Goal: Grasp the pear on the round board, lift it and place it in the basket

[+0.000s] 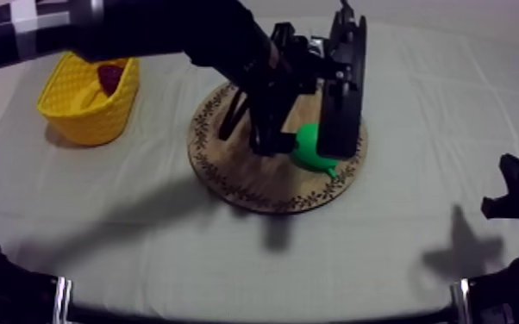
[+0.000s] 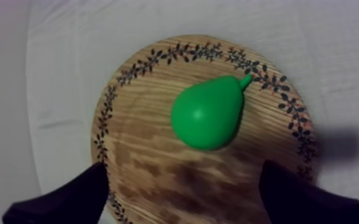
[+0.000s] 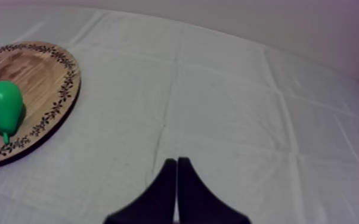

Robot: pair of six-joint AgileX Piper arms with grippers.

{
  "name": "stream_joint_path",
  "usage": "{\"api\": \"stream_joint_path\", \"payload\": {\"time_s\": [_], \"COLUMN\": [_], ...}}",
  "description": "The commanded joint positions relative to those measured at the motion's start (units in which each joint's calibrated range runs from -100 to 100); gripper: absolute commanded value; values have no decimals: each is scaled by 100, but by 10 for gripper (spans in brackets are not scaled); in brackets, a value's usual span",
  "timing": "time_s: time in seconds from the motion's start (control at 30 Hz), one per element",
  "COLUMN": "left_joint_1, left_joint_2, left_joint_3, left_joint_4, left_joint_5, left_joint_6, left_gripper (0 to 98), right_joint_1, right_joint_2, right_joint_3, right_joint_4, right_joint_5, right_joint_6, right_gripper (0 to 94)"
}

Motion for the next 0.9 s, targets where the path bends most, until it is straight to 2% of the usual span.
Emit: {"api": "stream_joint_path", "payload": {"time_s": [0.0, 0.3, 0.5, 0.87], "left_joint_1": [14, 142, 242, 310], "left_joint_2": [156, 871, 1338, 2133], "left_joint_3": [-93, -574, -1006, -1905], "left_joint_4": [-57, -397, -730, -1140], "left_joint_5": [4, 51, 268, 680], "left_joint_6": [-28, 60, 202, 376], "left_gripper": [962, 962, 962, 943], "right_joint_1": [-3, -2, -3, -3], "right_joint_2": [1, 1, 1, 1], "right_joint_3": [5, 5, 5, 5], "right_joint_4": [-1, -1, -1, -1], "right_joint_5": [-6, -6, -6, -6], "right_joint_6": [0, 0, 0, 0], "right_gripper": [5, 5, 5, 5]}}
